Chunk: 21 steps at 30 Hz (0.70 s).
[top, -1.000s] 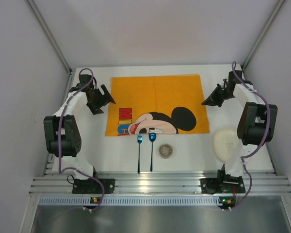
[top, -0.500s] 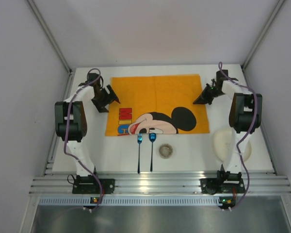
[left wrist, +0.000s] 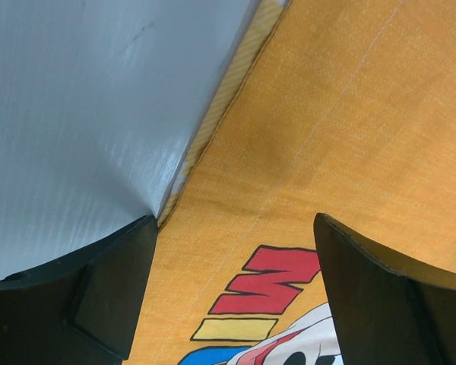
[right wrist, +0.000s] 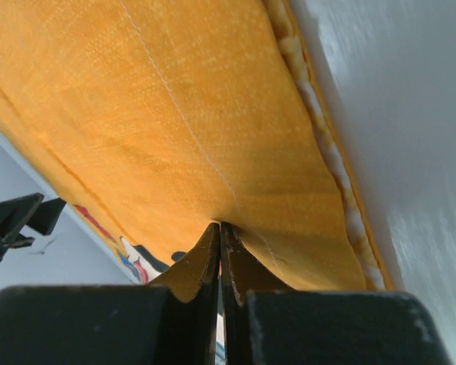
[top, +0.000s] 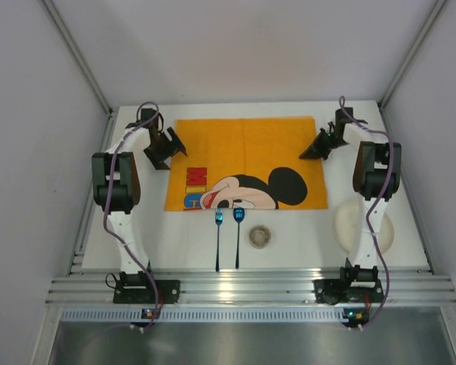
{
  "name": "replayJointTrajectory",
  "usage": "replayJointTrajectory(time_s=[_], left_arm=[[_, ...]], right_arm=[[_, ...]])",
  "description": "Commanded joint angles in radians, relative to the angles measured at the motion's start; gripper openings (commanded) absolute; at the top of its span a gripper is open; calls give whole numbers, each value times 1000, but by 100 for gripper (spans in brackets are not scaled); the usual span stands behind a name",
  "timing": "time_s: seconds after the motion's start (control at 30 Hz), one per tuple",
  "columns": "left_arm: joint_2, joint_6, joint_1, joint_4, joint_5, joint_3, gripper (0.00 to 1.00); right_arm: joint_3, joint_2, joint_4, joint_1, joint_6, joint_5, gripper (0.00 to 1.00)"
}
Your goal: Set the dinner table for one person
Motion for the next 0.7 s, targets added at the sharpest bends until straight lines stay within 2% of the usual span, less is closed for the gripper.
replayJointTrajectory(time_s=[0.0,0.33,0.53,0.67], left_arm=[[65,-2,-1,-23,-50,47,90],[197,3,-1,-104,-76,267,90],[267,18,-1,-164,-76,414,90],[252,35,-1,-164,-84,374,90]], right_arm=[[90,49,21,13,26,-27,0],[297,175,4,21,89,-63,0],[241,146,-1,41,72,-63,0],[144,74,2,41,54,-47,0]])
